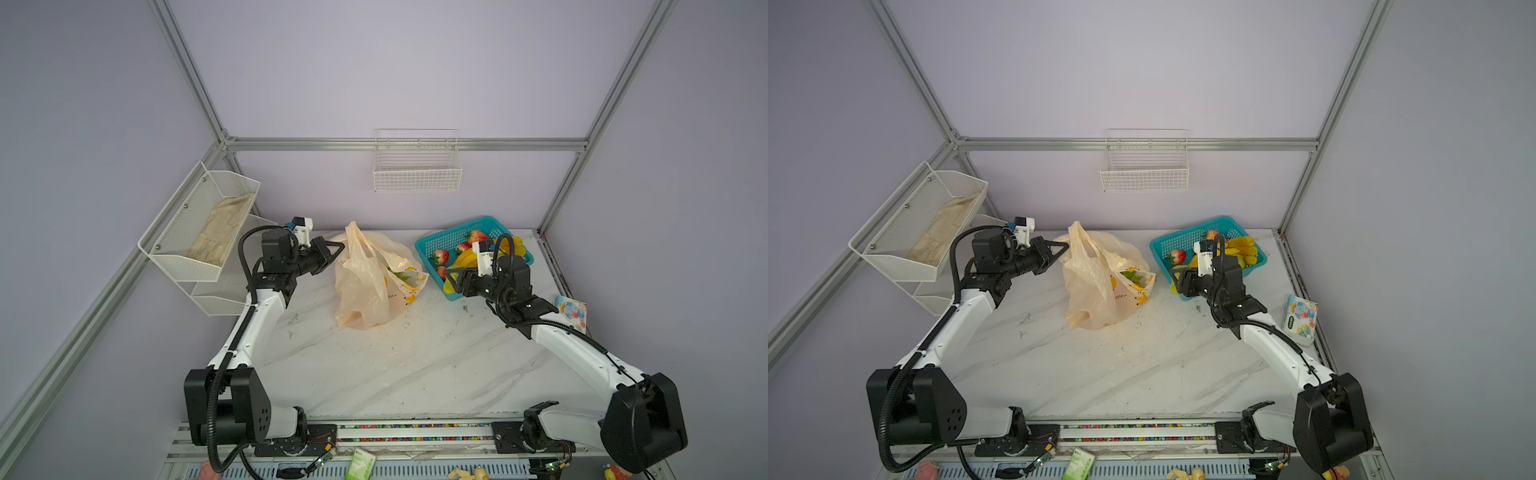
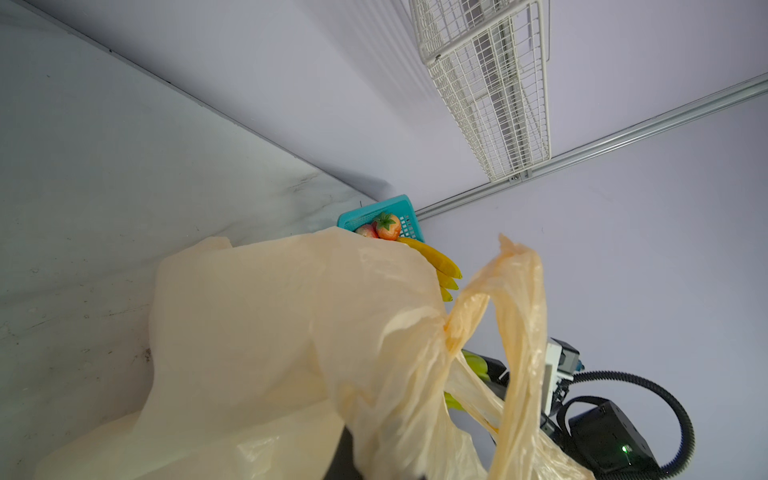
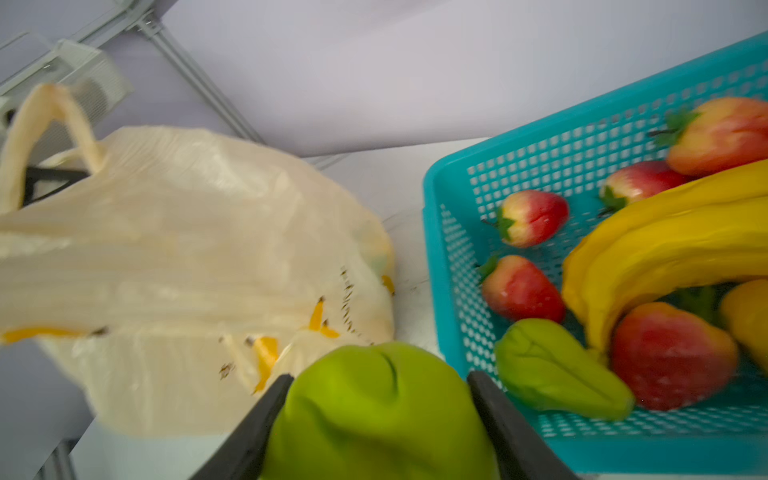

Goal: Place the fake fruits into the plastic bag and tie a complex knot
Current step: 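Carry the green fruit into the bag mouth with the right gripper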

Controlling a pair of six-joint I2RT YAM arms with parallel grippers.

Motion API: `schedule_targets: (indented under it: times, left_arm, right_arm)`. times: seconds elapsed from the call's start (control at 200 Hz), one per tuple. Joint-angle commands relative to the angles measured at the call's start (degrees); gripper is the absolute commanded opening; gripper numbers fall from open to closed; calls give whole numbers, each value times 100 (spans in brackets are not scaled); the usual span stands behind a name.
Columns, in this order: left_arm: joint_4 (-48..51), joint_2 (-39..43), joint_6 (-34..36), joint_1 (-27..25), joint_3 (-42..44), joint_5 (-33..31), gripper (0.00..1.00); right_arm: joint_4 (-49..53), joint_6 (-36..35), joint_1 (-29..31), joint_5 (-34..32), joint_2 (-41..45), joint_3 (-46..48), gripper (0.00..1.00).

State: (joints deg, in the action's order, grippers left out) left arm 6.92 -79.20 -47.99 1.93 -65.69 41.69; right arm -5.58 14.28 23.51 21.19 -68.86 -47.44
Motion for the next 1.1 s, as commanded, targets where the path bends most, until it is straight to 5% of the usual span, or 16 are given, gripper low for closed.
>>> schedule_targets:
  times: [0.0, 0.155, 0.315, 0.57, 0.73, 0.83, 0.98, 1.095]
  left_arm:
    - [-270, 155, -52, 35, 226, 64, 0]
    - [-279, 150, -62, 36, 223, 85, 0]
    - [-279, 154, -62, 27, 226, 101, 0]
    - [-279, 169, -44, -3, 223, 124, 0]
    - [-279, 142, -96, -25, 201, 168, 0]
    - [-279, 158, -19, -60, 230, 87, 0]
    - [-287, 80, -110, -87, 194, 216, 0]
    - [-280, 102, -9, -85, 249, 65, 0]
  right_arm:
    - [-172, -490, 647, 572, 388, 179, 47]
    - [-597, -782, 1404, 228, 36, -78, 47]
    - [-2315, -616, 1665, -227, -621, -240, 46]
    - [-4207, -81, 1752, -1941, -1973, -816, 44]
    - [-4078, -148, 1944, -3551, -2778, -1427, 41]
    - [-3953, -275, 1980, -3979, -3241, -1723, 41]
    - [-3413, -539, 2008, -3804, -3909, -2131, 44]
    - [-2846, -663, 2009, -2939, -4066, -2318, 52]
